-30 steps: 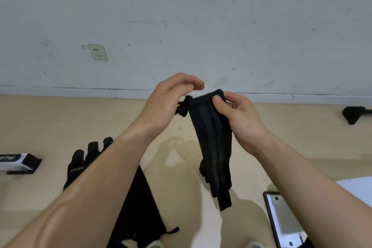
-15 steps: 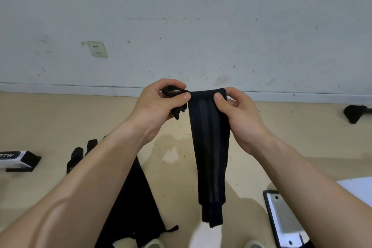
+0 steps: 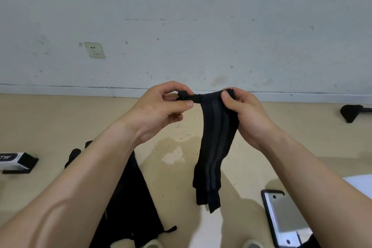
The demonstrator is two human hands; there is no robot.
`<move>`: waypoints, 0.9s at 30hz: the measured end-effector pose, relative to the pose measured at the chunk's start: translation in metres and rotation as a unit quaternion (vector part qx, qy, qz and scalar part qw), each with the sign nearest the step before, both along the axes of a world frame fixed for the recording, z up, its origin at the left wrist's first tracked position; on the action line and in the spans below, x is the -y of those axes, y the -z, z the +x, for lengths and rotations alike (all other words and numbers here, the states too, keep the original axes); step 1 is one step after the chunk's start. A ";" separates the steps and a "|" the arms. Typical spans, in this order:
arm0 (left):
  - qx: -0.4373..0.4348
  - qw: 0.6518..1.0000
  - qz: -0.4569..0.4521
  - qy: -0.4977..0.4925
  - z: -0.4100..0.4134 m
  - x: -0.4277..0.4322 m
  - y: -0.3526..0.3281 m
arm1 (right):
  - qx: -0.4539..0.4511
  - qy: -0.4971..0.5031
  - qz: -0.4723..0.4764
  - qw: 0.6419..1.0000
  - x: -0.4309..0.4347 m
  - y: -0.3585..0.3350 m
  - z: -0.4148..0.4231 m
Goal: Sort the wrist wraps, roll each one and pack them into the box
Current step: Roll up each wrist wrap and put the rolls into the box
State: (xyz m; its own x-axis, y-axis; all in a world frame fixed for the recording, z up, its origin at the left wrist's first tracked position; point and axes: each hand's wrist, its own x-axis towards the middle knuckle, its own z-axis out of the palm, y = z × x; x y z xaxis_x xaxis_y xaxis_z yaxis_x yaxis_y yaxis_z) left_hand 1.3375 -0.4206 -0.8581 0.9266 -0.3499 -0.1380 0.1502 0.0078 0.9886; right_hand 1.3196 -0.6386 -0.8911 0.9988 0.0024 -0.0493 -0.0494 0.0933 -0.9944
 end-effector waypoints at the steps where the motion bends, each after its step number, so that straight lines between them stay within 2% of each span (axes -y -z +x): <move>1: -0.012 1.000 -0.010 0.004 0.000 0.000 -0.001 | 0.001 0.000 -0.005 1.000 0.000 0.000 0.000; 3: -0.015 1.000 -0.006 -0.003 -0.002 0.001 -0.001 | 0.017 0.022 -0.053 0.998 -0.002 0.001 -0.001; 6: 0.094 0.984 0.141 -0.063 -0.007 0.006 0.001 | 0.058 0.081 -0.183 0.978 -0.006 0.003 -0.002; 8: 0.161 0.956 0.227 -0.096 -0.012 0.012 0.003 | 0.070 0.101 -0.209 0.970 -0.010 0.003 -0.003; 11: 0.231 0.923 0.291 -0.096 -0.015 0.019 0.007 | 0.068 0.119 -0.212 0.968 -0.014 0.002 -0.003; 15: 0.227 0.923 0.292 -0.105 -0.017 0.027 0.011 | 0.057 0.116 -0.192 0.973 -0.018 0.003 -0.006; 19: 0.214 0.921 0.304 -0.115 -0.018 0.032 0.012 | 0.038 0.090 -0.126 0.987 -0.022 0.008 -0.009; 24: 0.146 0.958 0.244 -0.025 -0.016 0.022 0.003 | 0.019 0.075 -0.045 0.996 -0.015 0.010 -0.008; 27: 0.173 0.958 0.227 -0.007 -0.017 0.017 0.000 | 0.010 0.051 -0.011 0.999 -0.012 0.007 -0.009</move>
